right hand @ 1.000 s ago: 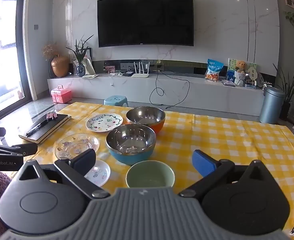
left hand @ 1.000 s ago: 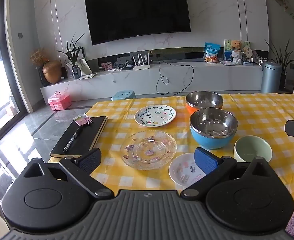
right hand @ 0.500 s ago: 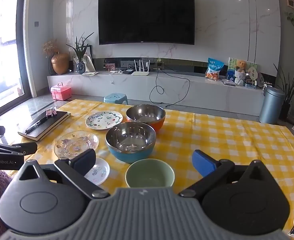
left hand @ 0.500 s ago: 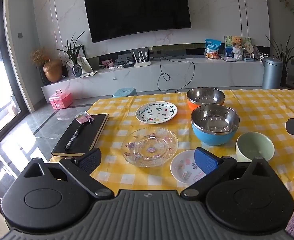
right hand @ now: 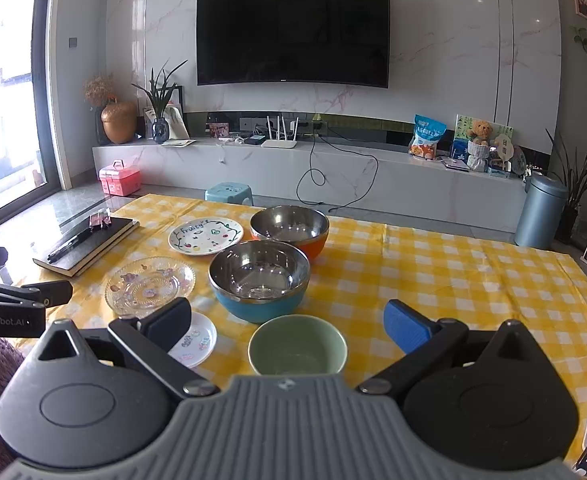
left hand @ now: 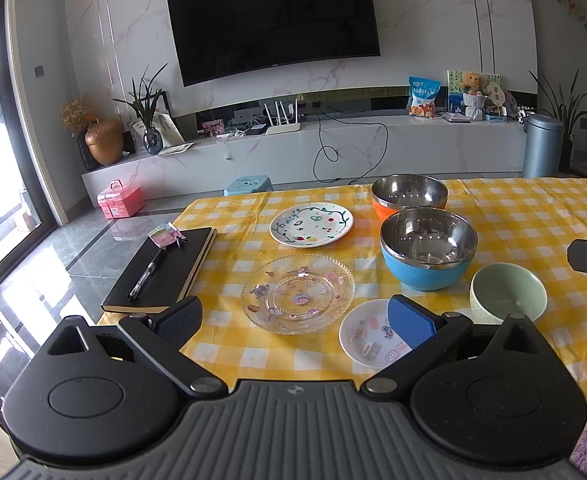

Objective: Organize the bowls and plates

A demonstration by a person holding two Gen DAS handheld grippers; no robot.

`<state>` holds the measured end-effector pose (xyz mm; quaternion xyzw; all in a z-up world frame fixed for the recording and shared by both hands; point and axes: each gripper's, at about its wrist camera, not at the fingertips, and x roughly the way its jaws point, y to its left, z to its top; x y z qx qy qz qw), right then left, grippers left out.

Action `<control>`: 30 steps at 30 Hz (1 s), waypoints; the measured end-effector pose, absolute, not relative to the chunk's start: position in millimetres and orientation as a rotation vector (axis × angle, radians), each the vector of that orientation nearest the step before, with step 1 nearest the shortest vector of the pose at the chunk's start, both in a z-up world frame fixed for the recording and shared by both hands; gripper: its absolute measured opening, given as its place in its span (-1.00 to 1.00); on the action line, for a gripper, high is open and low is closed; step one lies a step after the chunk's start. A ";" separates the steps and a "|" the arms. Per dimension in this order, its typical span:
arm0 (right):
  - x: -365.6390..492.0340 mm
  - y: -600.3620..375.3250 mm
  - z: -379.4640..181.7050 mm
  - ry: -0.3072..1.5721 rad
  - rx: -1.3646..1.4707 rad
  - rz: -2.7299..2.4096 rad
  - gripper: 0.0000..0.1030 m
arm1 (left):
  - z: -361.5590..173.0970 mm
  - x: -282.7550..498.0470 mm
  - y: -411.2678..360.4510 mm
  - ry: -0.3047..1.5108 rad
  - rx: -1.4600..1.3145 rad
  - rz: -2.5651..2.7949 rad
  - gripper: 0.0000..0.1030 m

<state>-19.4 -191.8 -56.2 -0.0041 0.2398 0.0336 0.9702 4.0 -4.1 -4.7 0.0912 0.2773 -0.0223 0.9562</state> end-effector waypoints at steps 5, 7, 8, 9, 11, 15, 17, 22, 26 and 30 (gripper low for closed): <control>-18.8 -192.2 -55.7 0.490 -0.014 0.068 0.95 | -6.4 4.3 -5.6 0.563 0.185 -0.048 1.00; -18.7 -192.2 -55.9 0.492 -0.017 0.067 0.95 | -6.3 3.8 -5.5 0.564 0.184 -0.050 1.00; -18.8 -192.3 -56.1 0.492 -0.018 0.067 0.95 | -6.3 3.8 -5.4 0.564 0.184 -0.050 1.00; -18.8 -192.3 -56.1 0.492 -0.018 0.067 0.95 | -7.1 3.8 -7.1 0.564 0.182 -0.050 1.00; -18.4 -192.2 -56.4 0.495 -0.022 0.065 0.95 | -7.1 4.2 -7.2 0.565 0.184 -0.047 1.00; -18.4 -192.5 -56.5 0.497 -0.025 0.065 0.95 | -7.8 4.7 -7.7 0.565 0.183 -0.050 1.00; -18.3 -192.2 -56.4 0.497 -0.026 0.064 0.95 | -8.4 4.6 -8.9 0.565 0.184 -0.049 1.00; -18.1 -192.2 -56.6 0.497 -0.028 0.064 0.95 | -7.8 5.0 -8.0 0.566 0.181 -0.049 1.00; -17.7 -191.1 -55.7 0.500 -0.031 0.063 0.95 | -9.1 5.2 -9.3 0.565 0.183 -0.049 1.00; -17.6 -191.5 -55.9 0.499 -0.031 0.063 0.95 | -8.5 5.3 -8.0 0.566 0.180 -0.050 1.00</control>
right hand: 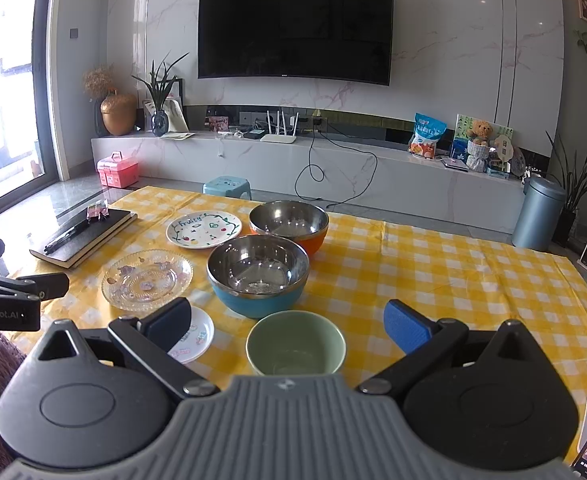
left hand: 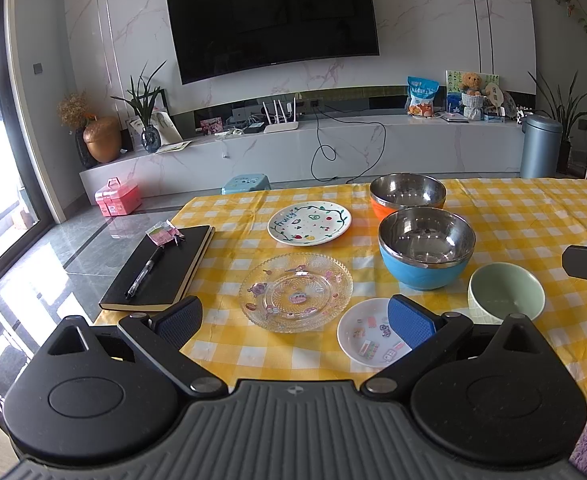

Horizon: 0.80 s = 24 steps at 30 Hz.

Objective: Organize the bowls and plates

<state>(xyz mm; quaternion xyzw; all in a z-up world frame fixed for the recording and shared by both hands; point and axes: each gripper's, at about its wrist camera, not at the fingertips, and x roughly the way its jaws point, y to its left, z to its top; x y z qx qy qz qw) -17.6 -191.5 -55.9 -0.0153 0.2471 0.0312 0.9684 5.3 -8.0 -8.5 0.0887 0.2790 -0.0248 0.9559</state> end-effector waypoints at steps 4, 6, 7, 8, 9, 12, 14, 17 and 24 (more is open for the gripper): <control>-17.7 -191.2 -55.8 0.500 -0.032 0.063 0.95 | -8.6 5.4 -8.2 0.566 0.180 -0.050 1.00; -17.6 -191.6 -55.9 0.501 -0.033 0.062 0.95 | -8.4 5.4 -7.8 0.566 0.180 -0.050 1.00; -17.6 -191.6 -56.0 0.500 -0.033 0.062 0.95 | -8.5 5.5 -8.0 0.567 0.180 -0.050 1.00; -17.7 -191.6 -55.9 0.500 -0.033 0.062 0.95 | -8.4 5.5 -7.8 0.567 0.180 -0.050 1.00; -17.7 -191.6 -55.9 0.500 -0.033 0.062 0.95 | -9.2 5.7 -9.5 0.567 0.180 -0.050 1.00; -17.8 -192.9 -56.6 0.502 -0.037 0.061 0.95 | -8.3 5.5 -7.8 0.567 0.180 -0.050 1.00; -18.0 -192.9 -56.6 0.503 -0.036 0.060 0.95 | -8.3 5.5 -7.7 0.567 0.180 -0.050 1.00; -17.9 -193.7 -56.6 0.504 -0.040 0.060 0.95 | -8.8 5.7 -8.8 0.567 0.180 -0.050 1.00; -17.8 -193.1 -56.4 0.505 -0.044 0.059 0.95 | -8.3 5.6 -7.8 0.567 0.179 -0.050 1.00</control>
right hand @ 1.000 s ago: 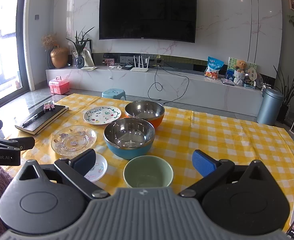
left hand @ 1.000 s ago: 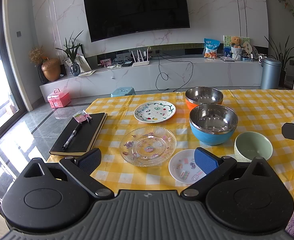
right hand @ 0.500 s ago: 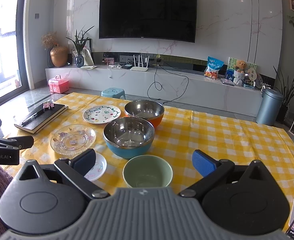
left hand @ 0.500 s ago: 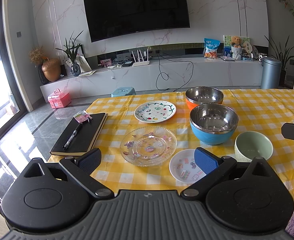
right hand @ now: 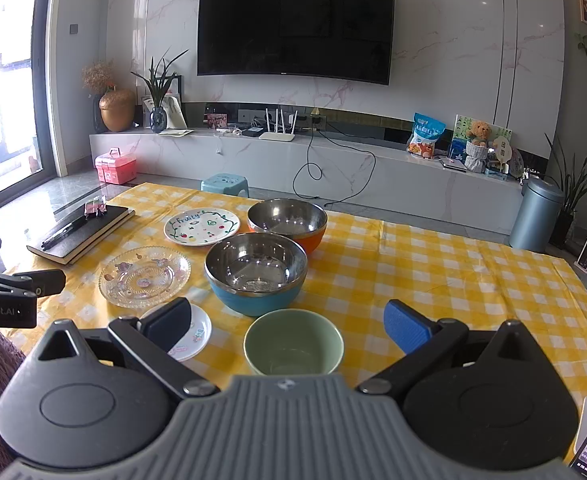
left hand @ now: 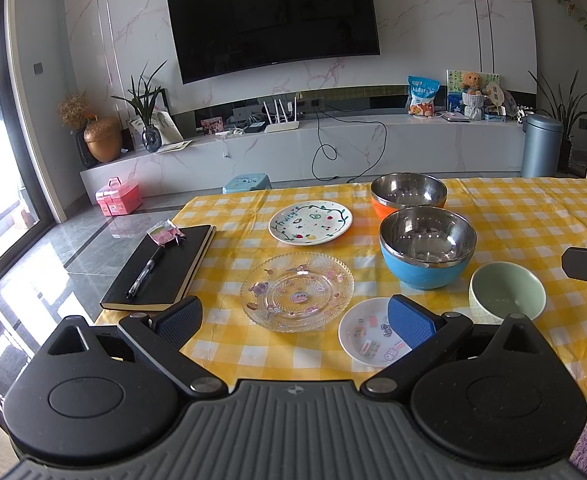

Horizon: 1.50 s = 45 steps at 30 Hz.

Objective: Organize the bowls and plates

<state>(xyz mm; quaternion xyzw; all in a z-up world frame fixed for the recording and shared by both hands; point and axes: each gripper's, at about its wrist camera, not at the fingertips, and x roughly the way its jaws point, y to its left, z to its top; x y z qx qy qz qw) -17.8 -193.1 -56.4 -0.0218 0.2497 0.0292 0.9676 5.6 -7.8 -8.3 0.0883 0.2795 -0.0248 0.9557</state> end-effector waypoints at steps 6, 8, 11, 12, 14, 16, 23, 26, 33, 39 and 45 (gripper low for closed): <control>-17.6 -192.7 -56.4 0.506 -0.044 0.059 0.95 | -8.3 5.7 -7.6 0.568 0.179 -0.051 1.00; -17.8 -192.7 -56.4 0.506 -0.045 0.059 0.95 | -8.4 5.8 -7.8 0.568 0.180 -0.050 1.00; -17.9 -193.0 -56.6 0.507 -0.044 0.058 0.95 | -8.8 5.9 -8.4 0.568 0.180 -0.050 1.00; -17.9 -192.7 -56.8 0.509 -0.044 0.059 0.95 | -8.4 5.8 -7.6 0.569 0.180 -0.050 1.00; -17.8 -191.8 -56.1 0.515 -0.045 0.055 0.95 | -9.9 6.7 -7.9 0.579 0.179 -0.053 1.00; -17.4 -192.3 -55.8 0.525 -0.045 0.052 0.95 | -11.9 8.6 -6.7 0.597 0.176 -0.049 1.00; -15.2 -188.8 -54.4 0.542 -0.055 0.066 0.95 | -6.0 10.7 22.2 0.646 0.092 -0.086 1.00; -9.0 -187.3 -54.2 0.573 -0.032 0.066 0.95 | 0.5 14.1 26.7 0.660 0.019 -0.124 1.00; 9.4 -186.2 -55.9 0.603 0.016 0.075 0.83 | 4.8 36.6 12.6 0.697 -0.118 -0.222 0.44; 43.6 -188.3 -60.4 0.671 0.077 0.052 0.41 | 2.3 70.7 -4.0 0.754 -0.194 -0.279 -0.06; 78.2 -183.1 -63.6 0.722 0.138 0.057 0.00 | -6.0 104.4 0.0 0.810 -0.245 -0.261 -0.51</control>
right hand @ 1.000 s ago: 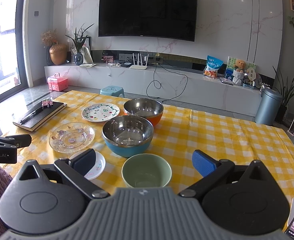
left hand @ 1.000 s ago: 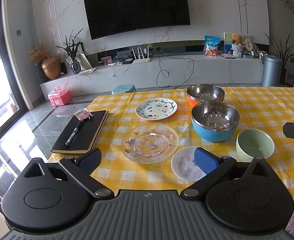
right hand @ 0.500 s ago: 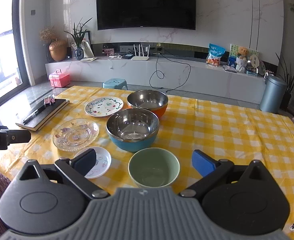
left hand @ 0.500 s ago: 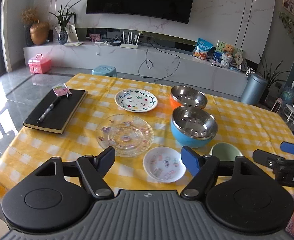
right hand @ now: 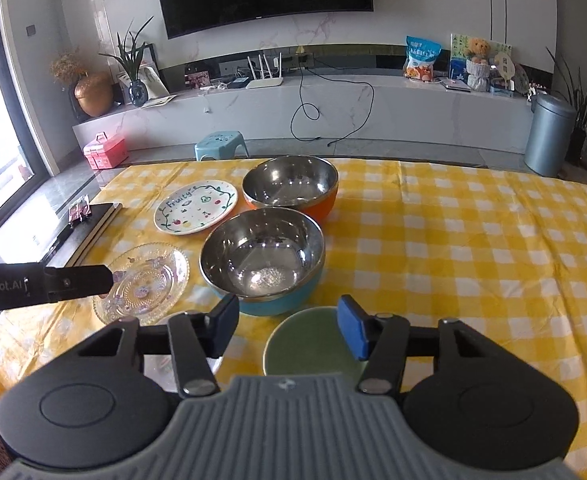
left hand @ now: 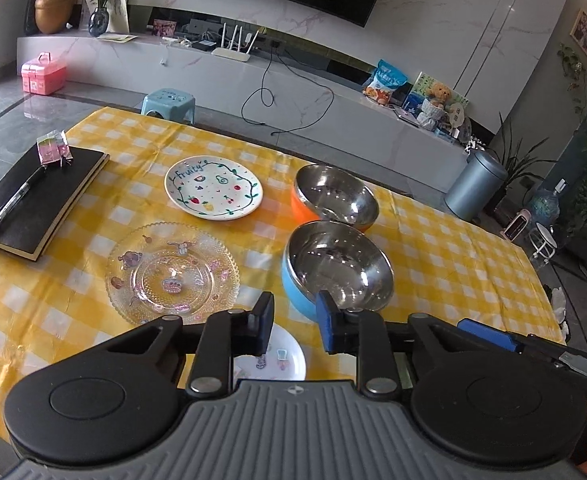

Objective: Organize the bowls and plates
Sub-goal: 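Move the left gripper forward to the rim of the clear glass plate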

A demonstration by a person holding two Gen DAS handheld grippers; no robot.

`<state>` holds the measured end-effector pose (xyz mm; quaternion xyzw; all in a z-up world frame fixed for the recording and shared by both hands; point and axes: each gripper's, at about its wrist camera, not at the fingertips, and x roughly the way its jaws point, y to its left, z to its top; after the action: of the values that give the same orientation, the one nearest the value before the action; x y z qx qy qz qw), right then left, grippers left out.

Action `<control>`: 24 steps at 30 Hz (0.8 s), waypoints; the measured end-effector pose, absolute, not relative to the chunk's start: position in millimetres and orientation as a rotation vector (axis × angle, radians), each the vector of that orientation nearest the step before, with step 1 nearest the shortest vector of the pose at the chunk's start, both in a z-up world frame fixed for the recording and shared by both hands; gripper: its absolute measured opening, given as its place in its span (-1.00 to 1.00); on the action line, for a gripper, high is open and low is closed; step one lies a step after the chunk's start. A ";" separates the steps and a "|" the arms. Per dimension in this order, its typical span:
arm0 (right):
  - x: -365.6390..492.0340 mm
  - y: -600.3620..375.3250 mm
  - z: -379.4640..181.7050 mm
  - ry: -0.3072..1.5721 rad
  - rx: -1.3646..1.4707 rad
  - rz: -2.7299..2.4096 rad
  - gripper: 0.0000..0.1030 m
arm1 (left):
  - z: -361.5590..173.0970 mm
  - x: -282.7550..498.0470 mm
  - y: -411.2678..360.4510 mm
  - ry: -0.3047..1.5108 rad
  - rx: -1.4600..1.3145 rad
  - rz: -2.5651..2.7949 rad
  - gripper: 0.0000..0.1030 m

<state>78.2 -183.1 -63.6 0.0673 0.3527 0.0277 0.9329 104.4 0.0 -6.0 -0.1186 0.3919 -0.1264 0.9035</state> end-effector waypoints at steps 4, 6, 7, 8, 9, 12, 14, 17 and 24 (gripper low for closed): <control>101.6 -162.8 -67.4 0.752 0.170 0.145 -0.32 | -9.7 129.9 19.6 0.873 -0.249 -0.234 -0.81; 113.3 -152.1 -72.0 0.777 0.201 0.197 -0.54 | -10.6 141.3 31.2 0.897 -0.238 -0.231 -0.88; 120.8 -145.4 -75.8 0.795 0.221 0.224 -0.60 | -10.6 145.9 36.9 0.905 -0.225 -0.230 -0.89; 127.2 -138.9 -79.6 0.810 0.234 0.242 -0.65 | -10.6 150.3 42.7 0.910 -0.213 -0.232 -0.89; 133.7 -132.4 -83.5 0.825 0.244 0.257 -0.67 | -11.6 154.5 49.1 0.916 -0.208 -0.234 -0.89; 151.5 -115.7 -96.7 0.868 0.277 0.286 -0.62 | -18.7 169.3 70.0 0.952 -0.221 -0.256 -0.89; 162.7 -106.6 -105.4 0.890 0.306 0.302 -0.56 | -26.3 178.8 81.7 0.972 -0.230 -0.281 -0.87; 182.2 -95.1 -119.6 0.922 0.314 0.307 -0.50 | -43.4 190.4 100.3 0.990 -0.266 -0.299 -0.80; 212.3 -79.8 -150.6 0.968 0.345 0.273 -0.39 | -91.1 210.8 132.7 1.042 -0.367 -0.283 -0.50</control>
<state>212.3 -79.8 -150.6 0.1646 0.4616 0.1303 0.8619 210.8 132.7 -91.1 -0.1735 0.4933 -0.1338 0.8418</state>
